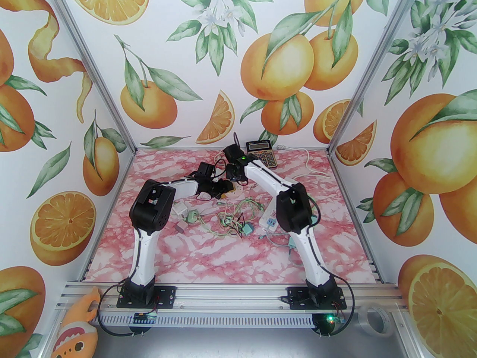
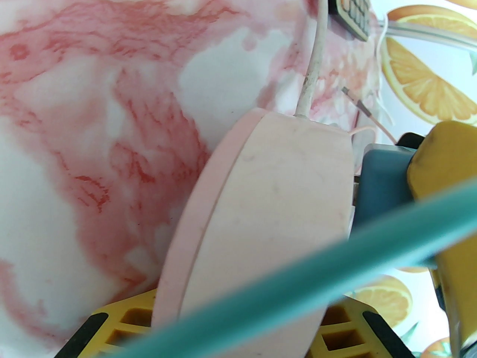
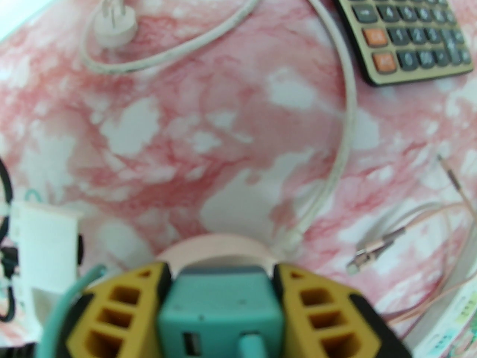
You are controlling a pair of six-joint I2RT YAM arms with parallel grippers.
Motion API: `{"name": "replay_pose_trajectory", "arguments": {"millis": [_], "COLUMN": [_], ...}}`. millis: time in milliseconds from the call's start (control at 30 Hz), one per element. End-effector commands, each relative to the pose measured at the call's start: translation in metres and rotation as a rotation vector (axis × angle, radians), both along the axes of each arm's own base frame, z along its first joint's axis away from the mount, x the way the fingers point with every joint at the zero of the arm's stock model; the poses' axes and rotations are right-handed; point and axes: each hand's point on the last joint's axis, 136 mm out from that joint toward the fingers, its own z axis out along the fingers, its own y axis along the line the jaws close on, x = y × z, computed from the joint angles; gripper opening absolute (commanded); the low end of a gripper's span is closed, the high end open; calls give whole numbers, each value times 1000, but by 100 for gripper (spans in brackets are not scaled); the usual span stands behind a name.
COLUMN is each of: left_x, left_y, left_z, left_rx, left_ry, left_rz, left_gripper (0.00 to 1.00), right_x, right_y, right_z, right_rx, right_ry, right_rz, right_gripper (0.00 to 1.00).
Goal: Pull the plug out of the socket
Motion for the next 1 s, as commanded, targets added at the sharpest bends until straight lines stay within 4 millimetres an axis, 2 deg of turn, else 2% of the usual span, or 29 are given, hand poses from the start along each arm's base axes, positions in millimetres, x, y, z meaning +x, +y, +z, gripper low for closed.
{"name": "replay_pose_trajectory", "arguments": {"millis": [0, 167, 333, 467, 600, 800, 900, 967], "left_x": [-74, -74, -73, -70, -58, -40, -39, -41], "left_y": [41, 42, 42, 42, 46, 47, 50, 54], "left_z": [-112, -112, -110, -102, -80, -34, -15, -6], "left_rx": [340, 341, 338, 332, 313, 280, 287, 298], "left_ry": [283, 284, 282, 269, 227, 145, 116, 106], "left_rz": [-5, -2, 0, 5, 19, 15, 14, 15], "left_gripper": [39, 39, 39, 41, 61, 74, 84, 86], "right_x": [4, 5, 3, 9, 15, 22, 28, 32], "right_y": [22, 11, 10, 3, 2, 4, 3, 2], "right_z": [60, 70, 63, 66, 63, 59, 53, 49], "right_rx": [231, 210, 211, 197, 205, 214, 224, 236], "right_ry": [-67, -81, -66, -89, -82, -91, -91, -95], "right_rz": [41, 30, 31, 17, 18, 15, 3, -3], "right_gripper": [32, 32, 32, 33, 34, 35, 36, 37]}}
